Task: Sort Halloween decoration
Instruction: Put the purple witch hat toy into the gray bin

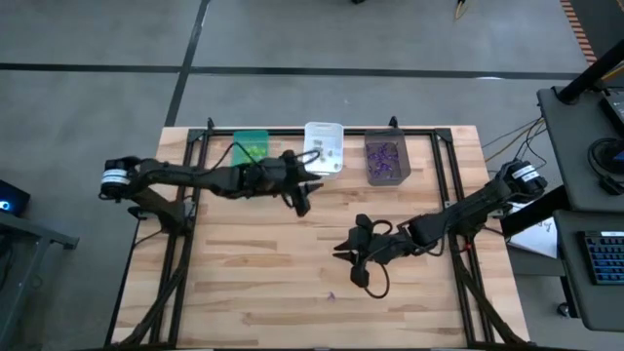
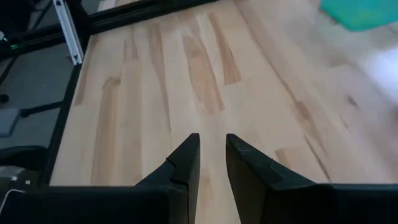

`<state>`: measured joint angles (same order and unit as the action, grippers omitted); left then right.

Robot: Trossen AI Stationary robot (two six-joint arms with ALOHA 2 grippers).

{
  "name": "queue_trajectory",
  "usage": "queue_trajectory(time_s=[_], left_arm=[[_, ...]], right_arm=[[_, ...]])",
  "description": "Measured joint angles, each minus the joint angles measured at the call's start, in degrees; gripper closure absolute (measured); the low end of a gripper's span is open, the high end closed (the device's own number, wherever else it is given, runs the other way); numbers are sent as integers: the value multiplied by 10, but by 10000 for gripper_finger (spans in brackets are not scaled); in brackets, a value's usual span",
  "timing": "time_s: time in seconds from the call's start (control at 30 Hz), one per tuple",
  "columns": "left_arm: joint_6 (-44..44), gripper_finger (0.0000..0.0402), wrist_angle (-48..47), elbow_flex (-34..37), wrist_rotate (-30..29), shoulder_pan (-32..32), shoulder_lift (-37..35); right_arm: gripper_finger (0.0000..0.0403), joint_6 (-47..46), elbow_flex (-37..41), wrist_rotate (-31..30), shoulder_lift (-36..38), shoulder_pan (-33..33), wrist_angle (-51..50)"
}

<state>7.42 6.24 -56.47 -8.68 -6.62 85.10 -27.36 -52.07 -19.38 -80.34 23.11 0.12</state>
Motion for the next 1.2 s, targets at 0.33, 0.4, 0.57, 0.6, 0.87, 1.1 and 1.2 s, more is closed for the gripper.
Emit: queue_trajectory(time_s=[0.33,0.4,0.57,0.6,0.87,1.1,1.2], left_arm=[[-9,316,-22,19,-130,122,-53],[-9,316,-23,27,-150,146,-68],[-3,316,-26,52,-220,206,-102],[0,316,-26,58,-232,218,-109],[21,316,-26,99,-297,294,-143],[28,316,-24,111,-299,315,-150],[27,316,-25,112,-299,314,-150]], right_arm=[[335,-80,-79,44,-51,0,-108],[335,-93,-104,59,-67,0,-134],[335,-133,-180,79,-117,1,-222],[335,-141,-197,79,-130,3,-246],[335,-217,-336,94,-222,13,-442],[335,-264,-392,153,-270,34,-473],[335,-307,-396,154,-281,44,-475]])
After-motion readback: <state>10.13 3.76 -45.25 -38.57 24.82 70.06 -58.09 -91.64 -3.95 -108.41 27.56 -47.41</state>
